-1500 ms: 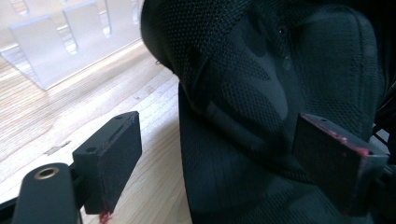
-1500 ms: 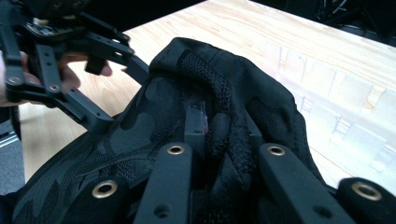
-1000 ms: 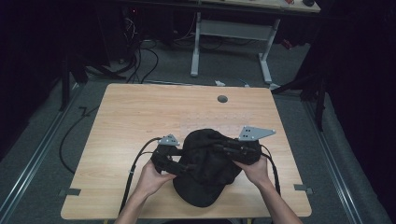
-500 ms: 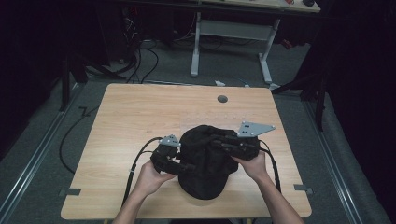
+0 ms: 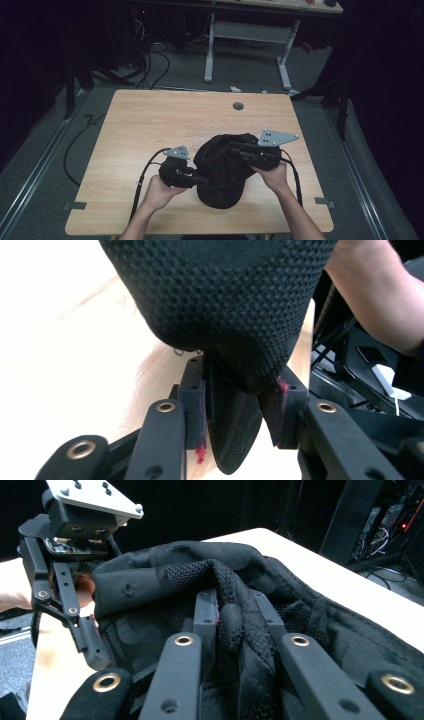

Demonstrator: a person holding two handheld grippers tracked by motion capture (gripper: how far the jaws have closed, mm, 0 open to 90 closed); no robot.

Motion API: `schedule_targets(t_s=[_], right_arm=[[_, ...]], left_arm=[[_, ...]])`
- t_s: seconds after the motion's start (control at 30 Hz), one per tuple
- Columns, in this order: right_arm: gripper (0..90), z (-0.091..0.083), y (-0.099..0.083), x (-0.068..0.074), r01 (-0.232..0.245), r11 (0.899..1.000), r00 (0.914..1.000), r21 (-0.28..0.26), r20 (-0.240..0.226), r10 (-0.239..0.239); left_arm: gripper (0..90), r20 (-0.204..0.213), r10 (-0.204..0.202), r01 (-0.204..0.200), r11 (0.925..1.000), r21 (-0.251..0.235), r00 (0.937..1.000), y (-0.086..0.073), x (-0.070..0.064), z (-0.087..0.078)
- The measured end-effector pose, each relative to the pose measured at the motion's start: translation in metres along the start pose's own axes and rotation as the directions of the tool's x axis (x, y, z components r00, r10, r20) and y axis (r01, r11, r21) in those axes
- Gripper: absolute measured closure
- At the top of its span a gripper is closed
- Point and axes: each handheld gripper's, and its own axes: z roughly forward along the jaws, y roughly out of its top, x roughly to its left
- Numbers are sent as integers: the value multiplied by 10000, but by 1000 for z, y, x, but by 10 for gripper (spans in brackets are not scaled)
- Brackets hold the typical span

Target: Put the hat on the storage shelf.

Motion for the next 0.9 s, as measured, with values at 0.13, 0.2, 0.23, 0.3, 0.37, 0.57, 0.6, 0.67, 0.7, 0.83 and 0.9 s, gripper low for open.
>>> schedule_targets(t_s=[0.13,0.2,0.23,0.3,0.37,0.57,0.6,0.67,0.7,0.83,0.9], right_arm=[[762,-2,1,0,-59,9998,9999,-192,-89,57],[744,-2,1,0,-139,9997,9998,-207,-129,137],[729,-2,0,0,-218,9993,9996,-295,-192,212],[705,-1,0,-2,-426,9984,9986,-372,-315,415],[666,-1,0,-3,-605,9974,9972,-390,-454,587],[495,0,-2,0,-776,9951,9970,-605,-90,772],[473,-1,-3,1,-799,9948,9968,-633,-10,800],[439,-7,-4,2,-808,9957,9962,-458,284,822],[433,-9,-4,2,-782,9960,9960,-427,393,799],[391,-25,-5,-2,-913,9948,9936,-448,624,940],[380,-30,-9,-5,-1119,9931,9907,-343,736,1142]], left_arm=[[687,125,79,-79,10000,-16,9999,0,-6,-4],[697,75,181,-180,9998,-40,9998,1,-8,-6],[702,-13,320,-320,9994,-111,9995,1,-9,-8],[712,19,324,-323,9990,-310,9995,1,-9,-11],[717,57,332,-329,9987,-396,9994,1,-8,-14],[721,151,384,-373,9971,-668,9991,3,-7,-21],[721,150,446,-435,9968,-666,9989,3,-8,-21],[721,147,512,-501,9964,-677,9986,3,-9,-21],[721,134,515,-504,9961,-720,9986,3,-9,-22],[721,68,503,-495,9944,-935,9987,5,-8,-26],[721,90,496,-483,9926,-1114,9987,7,-9,-31]])
